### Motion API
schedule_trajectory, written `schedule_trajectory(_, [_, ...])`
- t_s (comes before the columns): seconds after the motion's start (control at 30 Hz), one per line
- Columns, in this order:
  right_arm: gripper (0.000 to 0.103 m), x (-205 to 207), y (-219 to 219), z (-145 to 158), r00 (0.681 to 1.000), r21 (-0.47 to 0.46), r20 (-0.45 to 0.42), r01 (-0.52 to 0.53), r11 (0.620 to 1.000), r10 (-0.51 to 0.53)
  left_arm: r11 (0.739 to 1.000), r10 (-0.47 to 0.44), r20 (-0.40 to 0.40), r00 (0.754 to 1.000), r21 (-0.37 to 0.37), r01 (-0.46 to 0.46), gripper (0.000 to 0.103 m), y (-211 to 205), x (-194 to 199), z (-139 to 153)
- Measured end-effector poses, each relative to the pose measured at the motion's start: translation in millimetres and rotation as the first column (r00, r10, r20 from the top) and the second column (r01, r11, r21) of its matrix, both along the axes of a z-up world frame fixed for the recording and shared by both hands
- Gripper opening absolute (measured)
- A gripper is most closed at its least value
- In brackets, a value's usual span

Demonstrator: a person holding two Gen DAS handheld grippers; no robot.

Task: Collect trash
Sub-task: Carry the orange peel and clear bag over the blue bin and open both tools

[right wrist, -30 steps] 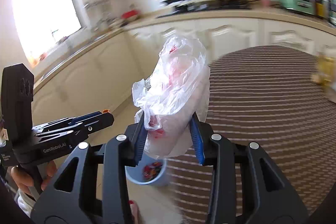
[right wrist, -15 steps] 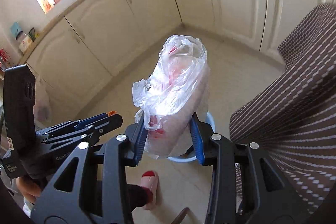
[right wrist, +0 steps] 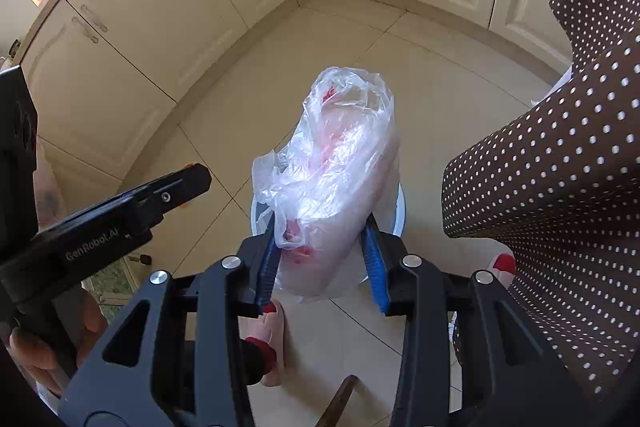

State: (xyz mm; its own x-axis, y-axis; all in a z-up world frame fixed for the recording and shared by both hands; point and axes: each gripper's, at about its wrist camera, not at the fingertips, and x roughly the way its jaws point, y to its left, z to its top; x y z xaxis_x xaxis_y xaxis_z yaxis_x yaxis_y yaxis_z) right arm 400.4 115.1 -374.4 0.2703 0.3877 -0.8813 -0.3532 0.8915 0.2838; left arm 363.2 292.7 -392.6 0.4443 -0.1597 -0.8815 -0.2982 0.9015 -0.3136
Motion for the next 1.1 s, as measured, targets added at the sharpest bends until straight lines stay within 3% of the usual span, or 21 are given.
schedule_trajectory(0.47, [0.038,4.7,22.6,-24.0,0.999,-0.009,-0.039,-0.016,1.0,0.016,0.998,0.056,-0.113,0.992,0.019,-0.054,0.048,20.6,-10.0,-30.5])
schedule_trajectory(0.73, [0.039,11.0,33.0,-29.8,0.999,-0.009,-0.042,-0.021,1.0,0.021,0.996,0.087,-0.125,0.988,0.016,-0.086,0.049,32.7,-15.6,-32.5])
schedule_trajectory(1.1, [0.05,19.2,47.0,-27.9,1.0,-0.002,-0.013,-0.008,1.0,0.008,0.995,0.098,-0.115,0.988,0.003,-0.098,0.049,37.9,-14.1,-30.0])
